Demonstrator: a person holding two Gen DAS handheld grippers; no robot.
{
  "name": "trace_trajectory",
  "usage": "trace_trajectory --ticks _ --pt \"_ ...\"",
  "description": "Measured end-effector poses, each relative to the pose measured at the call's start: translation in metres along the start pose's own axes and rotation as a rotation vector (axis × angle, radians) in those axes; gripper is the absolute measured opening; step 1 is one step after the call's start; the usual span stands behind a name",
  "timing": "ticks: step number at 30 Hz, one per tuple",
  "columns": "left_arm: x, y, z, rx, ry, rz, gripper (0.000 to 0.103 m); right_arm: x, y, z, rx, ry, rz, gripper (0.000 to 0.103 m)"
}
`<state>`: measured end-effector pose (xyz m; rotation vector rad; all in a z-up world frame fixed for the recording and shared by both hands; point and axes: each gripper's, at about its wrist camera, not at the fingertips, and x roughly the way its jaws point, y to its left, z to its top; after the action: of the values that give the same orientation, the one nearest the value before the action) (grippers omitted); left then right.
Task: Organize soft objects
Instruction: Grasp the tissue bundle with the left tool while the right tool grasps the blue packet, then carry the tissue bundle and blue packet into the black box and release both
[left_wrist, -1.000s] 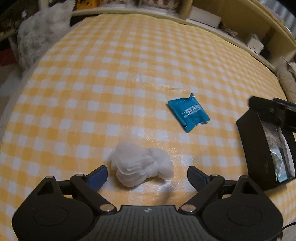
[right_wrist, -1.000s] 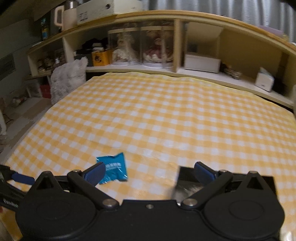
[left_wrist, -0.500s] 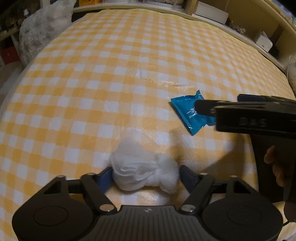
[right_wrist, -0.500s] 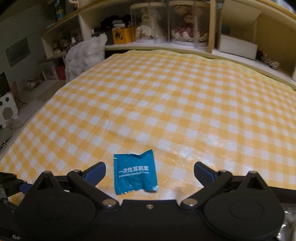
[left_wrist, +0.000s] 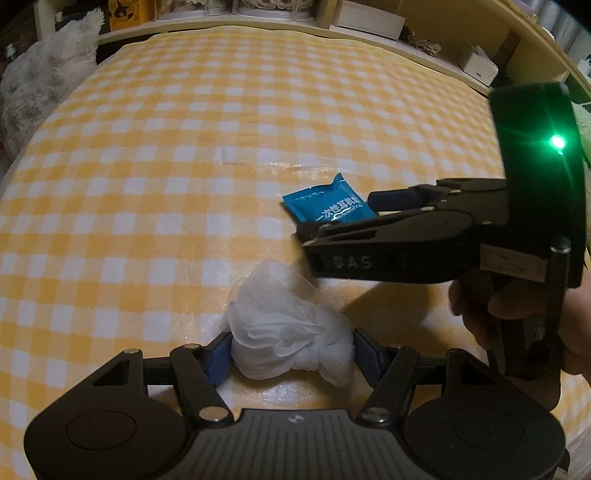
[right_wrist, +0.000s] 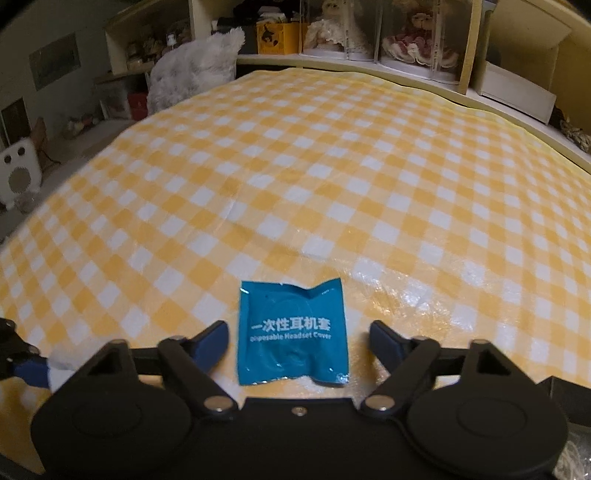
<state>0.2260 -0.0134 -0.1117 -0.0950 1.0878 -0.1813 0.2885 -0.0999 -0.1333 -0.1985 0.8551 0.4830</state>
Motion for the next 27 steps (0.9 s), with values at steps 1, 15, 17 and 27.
trace_trajectory --ticks 1,15,17,27 --pt "-0.002 0.002 -0.002 -0.003 -0.003 0.0 0.067 -0.001 -0.001 -0.001 0.008 -0.005 0.01 0.072" --pt "-0.028 0.025 0.002 -0.071 -0.078 -0.015 0.067 -0.041 -0.01 0.003 0.05 -0.071 -0.021 0.047" --pt "-0.036 0.028 0.002 -0.076 -0.102 -0.016 0.067 -0.052 -0.011 0.005 0.056 -0.084 -0.023 0.047" --pt "-0.072 0.027 -0.003 -0.082 -0.212 -0.03 0.067 -0.128 -0.011 0.007 0.071 -0.15 -0.041 0.047"
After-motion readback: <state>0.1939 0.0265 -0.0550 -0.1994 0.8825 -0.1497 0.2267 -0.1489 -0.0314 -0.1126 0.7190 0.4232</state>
